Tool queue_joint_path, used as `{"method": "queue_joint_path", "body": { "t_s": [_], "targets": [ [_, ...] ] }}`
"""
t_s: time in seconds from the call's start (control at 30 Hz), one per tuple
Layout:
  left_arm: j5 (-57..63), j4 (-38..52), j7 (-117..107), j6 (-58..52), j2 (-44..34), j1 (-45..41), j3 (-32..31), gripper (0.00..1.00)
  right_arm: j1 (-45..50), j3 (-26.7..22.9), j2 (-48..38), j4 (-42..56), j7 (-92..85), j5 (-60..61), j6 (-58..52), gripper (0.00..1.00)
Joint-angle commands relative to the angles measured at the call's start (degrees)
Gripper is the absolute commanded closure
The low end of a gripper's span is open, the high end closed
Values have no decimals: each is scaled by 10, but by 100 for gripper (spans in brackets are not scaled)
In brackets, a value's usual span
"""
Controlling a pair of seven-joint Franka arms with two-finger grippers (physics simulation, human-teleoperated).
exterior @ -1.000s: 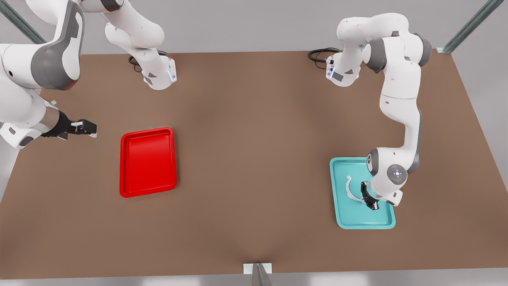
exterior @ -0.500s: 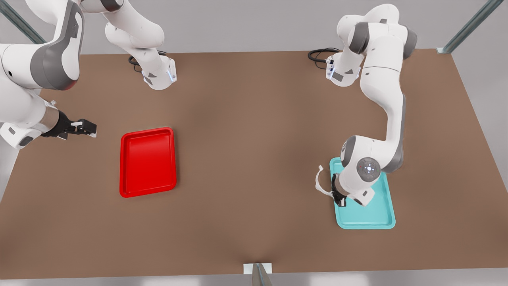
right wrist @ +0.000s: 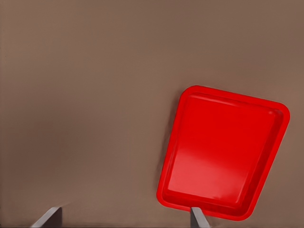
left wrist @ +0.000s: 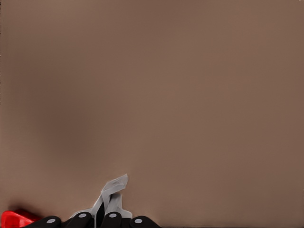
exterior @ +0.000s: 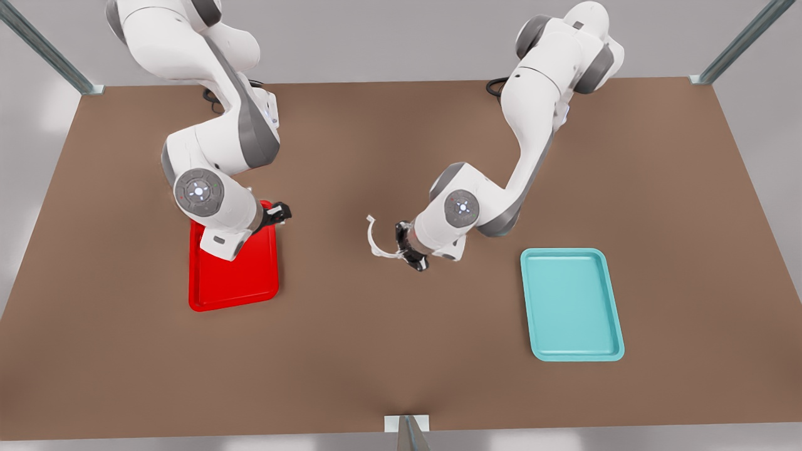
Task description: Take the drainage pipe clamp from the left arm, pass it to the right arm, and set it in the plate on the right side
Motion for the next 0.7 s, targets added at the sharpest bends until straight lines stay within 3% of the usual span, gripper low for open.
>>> {"method": "queue_joint_path", "body": {
  "t_s": [0.0, 0.4, 0.67],
  "targets": [
    [-1, 0, -505, 73, 4, -11, -2, 79, 1, 23, -1, -12, 338, -1, 31, 0],
    [-1, 0, -447, 92, 20, -27, -9, 79, 57, 27, 40, -20, 382, -2, 206, 0],
    [-1, 0, -447, 94, 22, -27, -10, 79, 101, 28, 64, -25, 382, -2, 235, 0]
  ]
}}
